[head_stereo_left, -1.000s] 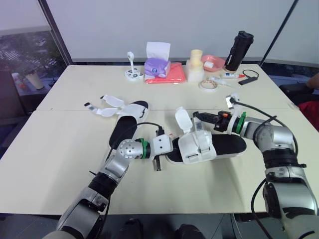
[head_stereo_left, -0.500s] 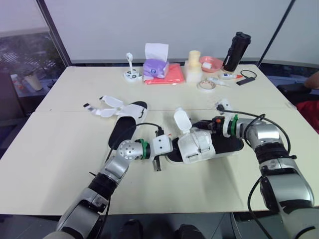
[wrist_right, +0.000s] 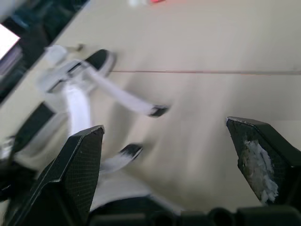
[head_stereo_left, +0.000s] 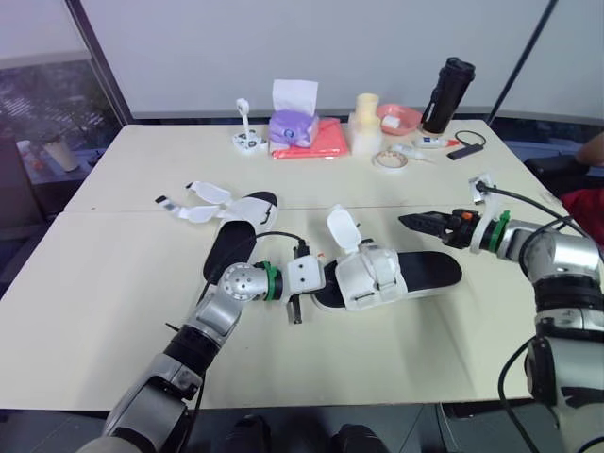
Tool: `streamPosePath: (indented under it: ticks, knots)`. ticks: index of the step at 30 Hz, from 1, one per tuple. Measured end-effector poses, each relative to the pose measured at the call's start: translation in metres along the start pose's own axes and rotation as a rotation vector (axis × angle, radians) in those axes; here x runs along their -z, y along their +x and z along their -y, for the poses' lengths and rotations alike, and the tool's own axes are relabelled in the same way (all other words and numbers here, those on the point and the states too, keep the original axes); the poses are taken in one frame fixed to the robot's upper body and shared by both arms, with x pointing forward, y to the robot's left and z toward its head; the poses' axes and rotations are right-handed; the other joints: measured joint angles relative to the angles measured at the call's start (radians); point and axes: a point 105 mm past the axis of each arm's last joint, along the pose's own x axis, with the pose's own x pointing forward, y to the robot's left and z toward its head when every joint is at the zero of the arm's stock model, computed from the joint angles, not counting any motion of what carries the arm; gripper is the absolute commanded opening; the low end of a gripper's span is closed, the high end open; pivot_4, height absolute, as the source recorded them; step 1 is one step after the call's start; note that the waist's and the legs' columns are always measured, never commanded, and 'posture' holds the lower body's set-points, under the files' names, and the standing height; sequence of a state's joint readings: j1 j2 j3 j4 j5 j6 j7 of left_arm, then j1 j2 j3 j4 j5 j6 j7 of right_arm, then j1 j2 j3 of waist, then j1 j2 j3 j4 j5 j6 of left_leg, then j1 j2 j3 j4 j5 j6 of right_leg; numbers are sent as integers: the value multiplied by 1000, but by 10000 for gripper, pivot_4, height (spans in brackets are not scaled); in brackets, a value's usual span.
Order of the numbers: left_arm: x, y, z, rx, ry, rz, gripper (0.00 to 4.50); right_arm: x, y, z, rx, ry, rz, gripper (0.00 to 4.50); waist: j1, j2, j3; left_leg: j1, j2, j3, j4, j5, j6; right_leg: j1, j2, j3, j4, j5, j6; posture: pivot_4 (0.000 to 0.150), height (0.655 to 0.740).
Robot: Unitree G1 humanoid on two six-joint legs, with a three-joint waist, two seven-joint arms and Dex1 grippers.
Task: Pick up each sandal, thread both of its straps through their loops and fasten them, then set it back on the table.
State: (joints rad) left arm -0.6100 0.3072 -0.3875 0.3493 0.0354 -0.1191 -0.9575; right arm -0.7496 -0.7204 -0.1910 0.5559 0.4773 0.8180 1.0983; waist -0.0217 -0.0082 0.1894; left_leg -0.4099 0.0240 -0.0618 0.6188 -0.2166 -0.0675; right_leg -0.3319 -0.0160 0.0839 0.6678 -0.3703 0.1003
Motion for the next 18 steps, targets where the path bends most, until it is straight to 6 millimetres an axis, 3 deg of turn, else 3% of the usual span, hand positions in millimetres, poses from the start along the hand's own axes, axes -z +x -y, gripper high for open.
streamPosePath:
  ticks: [4,8,18]
  knots:
    - [2,-11,-7,21,25,-25,0,30,-6,-16,-108,85,-70,44646,0,1,1,-1,0,1,-1,0,0,-3,0,1,0,0,0,1500,7400]
    - [5,-11,-13,6,34,-35,0,45,-6,-25,-149,106,-116,44646,4,1,1,-1,0,1,-1,0,0,-3,0,1,0,0,0,1500,7400]
    - [6,-4,-23,-86,63,-29,0,55,-15,-41,-209,151,-156,44646,8,1,1,-2,0,1,0,0,0,-3,0,1,0,0,0,1500,7400]
